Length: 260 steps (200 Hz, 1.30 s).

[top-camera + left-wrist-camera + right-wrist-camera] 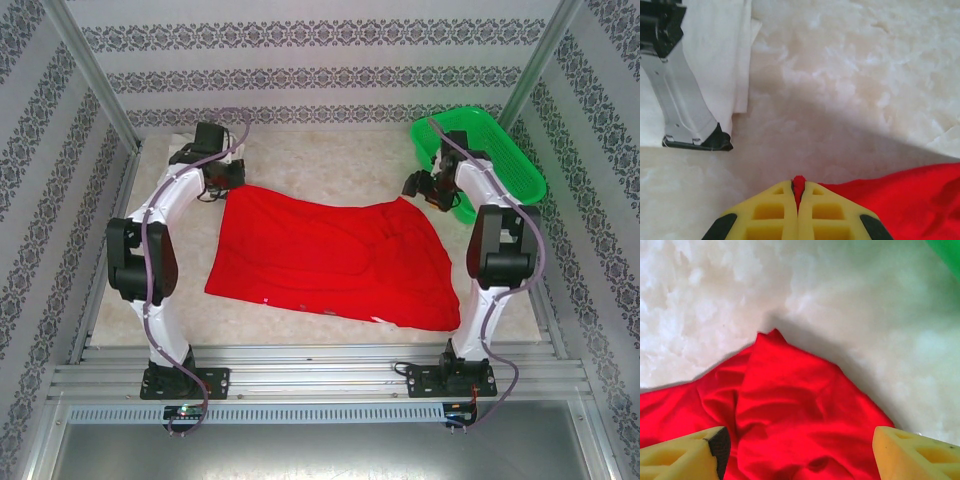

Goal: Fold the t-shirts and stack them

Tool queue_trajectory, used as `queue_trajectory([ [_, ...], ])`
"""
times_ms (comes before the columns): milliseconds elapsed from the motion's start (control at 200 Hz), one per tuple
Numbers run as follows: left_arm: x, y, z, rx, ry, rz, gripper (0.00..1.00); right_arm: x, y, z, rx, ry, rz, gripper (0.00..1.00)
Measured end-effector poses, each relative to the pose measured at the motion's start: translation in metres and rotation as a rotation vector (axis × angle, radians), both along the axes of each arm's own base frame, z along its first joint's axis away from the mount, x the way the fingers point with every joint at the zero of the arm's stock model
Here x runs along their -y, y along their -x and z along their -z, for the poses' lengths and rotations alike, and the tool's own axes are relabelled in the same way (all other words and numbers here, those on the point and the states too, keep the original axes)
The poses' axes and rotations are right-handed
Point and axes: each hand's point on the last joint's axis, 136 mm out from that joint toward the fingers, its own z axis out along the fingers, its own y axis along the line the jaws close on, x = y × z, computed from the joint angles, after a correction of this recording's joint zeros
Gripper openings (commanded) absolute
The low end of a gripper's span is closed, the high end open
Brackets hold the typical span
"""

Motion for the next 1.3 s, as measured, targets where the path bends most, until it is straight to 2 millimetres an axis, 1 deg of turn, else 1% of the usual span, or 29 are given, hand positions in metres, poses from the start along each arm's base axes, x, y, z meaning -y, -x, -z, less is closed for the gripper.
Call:
queue_trajectory([
  [85, 0.002, 0.002, 0.003, -0.008, 0.009, 0.003, 0.0, -0.008, -0.018, 0.004, 0.002, 0.008, -0.022, 0.67],
  [170, 0.003, 0.004, 0.007, -0.015, 0.019, 0.003, 0.0, -0.016, -0.031, 0.009, -0.004, 0.027, -0.042, 0.65],
  [325, 0.006, 0.011, 0.011, -0.031, 0.035, 0.005, 0.0, -0.025, -0.036, 0.024, -0.048, 0.074, -0.082, 0.64],
  [470, 0.008, 0.014, 0.003, -0.016, 0.041, 0.005, 0.0, -0.026, -0.047, 0.033, -0.074, 0.136, -0.109, 0.56],
  [560, 0.008, 0.016, -0.005, 0.0, 0.045, 0.007, 0.0, -0.022, -0.053, 0.04, -0.091, 0.183, -0.112, 0.51],
  [674, 0.008, 0.017, -0.016, 0.023, 0.048, 0.005, 0.0, -0.018, -0.051, 0.048, -0.127, 0.232, -0.11, 0.46],
  [789, 0.008, 0.02, -0.024, 0.04, 0.05, 0.005, 0.0, -0.016, -0.049, 0.056, -0.157, 0.259, -0.112, 0.44],
  [829, 0.008, 0.021, -0.026, 0.043, 0.051, 0.004, 0.0, -0.015, -0.048, 0.059, -0.165, 0.263, -0.115, 0.41],
  [859, 0.008, 0.022, -0.027, 0.045, 0.052, 0.003, 0.0, -0.014, -0.048, 0.062, -0.172, 0.267, -0.119, 0.37],
  [924, 0.008, 0.022, -0.028, 0.048, 0.052, 0.003, 0.0, -0.014, -0.049, 0.066, -0.179, 0.274, -0.126, 0.2],
  [1004, 0.008, 0.022, -0.028, 0.048, 0.052, 0.003, 0.0, -0.013, -0.05, 0.069, -0.185, 0.277, -0.118, 0.08],
  [1059, 0.008, 0.023, -0.027, 0.045, 0.052, 0.003, 0.0, -0.012, -0.05, 0.07, -0.185, 0.28, -0.117, 0.03],
  [1104, 0.007, 0.024, -0.026, 0.042, 0.052, 0.003, 0.0, -0.011, -0.051, 0.07, -0.182, 0.282, -0.106, 0.0],
  [1214, 0.006, 0.03, -0.02, 0.026, 0.045, -0.001, 0.0, -0.011, -0.054, 0.068, -0.157, 0.285, -0.097, 0.0],
  [1299, 0.004, 0.035, -0.018, 0.019, 0.041, -0.004, 0.0, -0.009, -0.053, 0.059, -0.121, 0.286, -0.085, 0.0],
])
